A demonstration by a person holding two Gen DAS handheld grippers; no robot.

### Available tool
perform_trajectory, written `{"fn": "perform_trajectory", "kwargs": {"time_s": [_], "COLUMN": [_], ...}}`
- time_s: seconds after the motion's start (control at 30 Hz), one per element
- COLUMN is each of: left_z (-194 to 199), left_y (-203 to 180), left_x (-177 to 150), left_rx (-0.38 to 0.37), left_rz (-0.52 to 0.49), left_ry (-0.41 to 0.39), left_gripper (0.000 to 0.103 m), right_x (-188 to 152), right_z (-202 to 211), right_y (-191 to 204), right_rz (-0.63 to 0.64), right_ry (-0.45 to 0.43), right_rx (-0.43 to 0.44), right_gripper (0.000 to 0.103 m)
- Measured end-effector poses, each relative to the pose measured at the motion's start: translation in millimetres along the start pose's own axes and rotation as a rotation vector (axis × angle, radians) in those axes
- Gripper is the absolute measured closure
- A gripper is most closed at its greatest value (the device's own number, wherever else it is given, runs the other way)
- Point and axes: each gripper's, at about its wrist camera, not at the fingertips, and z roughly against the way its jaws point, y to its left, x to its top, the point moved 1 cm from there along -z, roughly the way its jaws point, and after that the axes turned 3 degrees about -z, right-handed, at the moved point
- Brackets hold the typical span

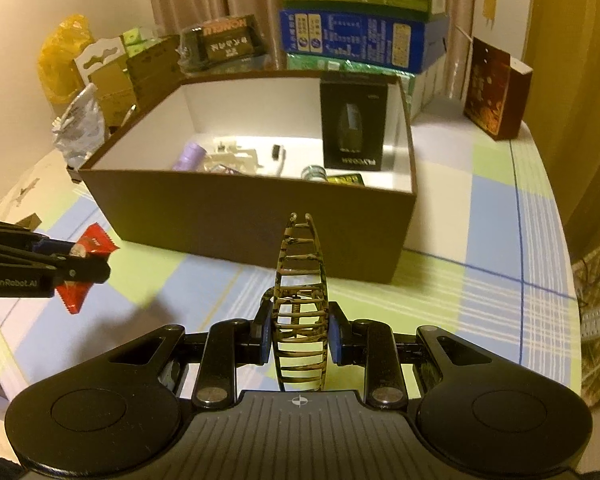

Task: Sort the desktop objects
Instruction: 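Lift and carry the red packet and gold spiral over the brown box with both tools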

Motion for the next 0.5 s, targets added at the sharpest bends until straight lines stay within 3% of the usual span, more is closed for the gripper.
{"fn": "perform_trajectory", "kwargs": {"time_s": [0.5], "left_z": [12], "left_y": [-3], "left_x": [21], "left_rx": [-0.021], "left_rz": [-0.013], "left_ry": [-0.056], "left_gripper": [0.075], "right_x": [23], "right_z": [4], "right_y": [9], "right_rz": [0.023], "right_ry": [-0.034], "right_rx": [0.036], "right_gripper": [0.079]}}
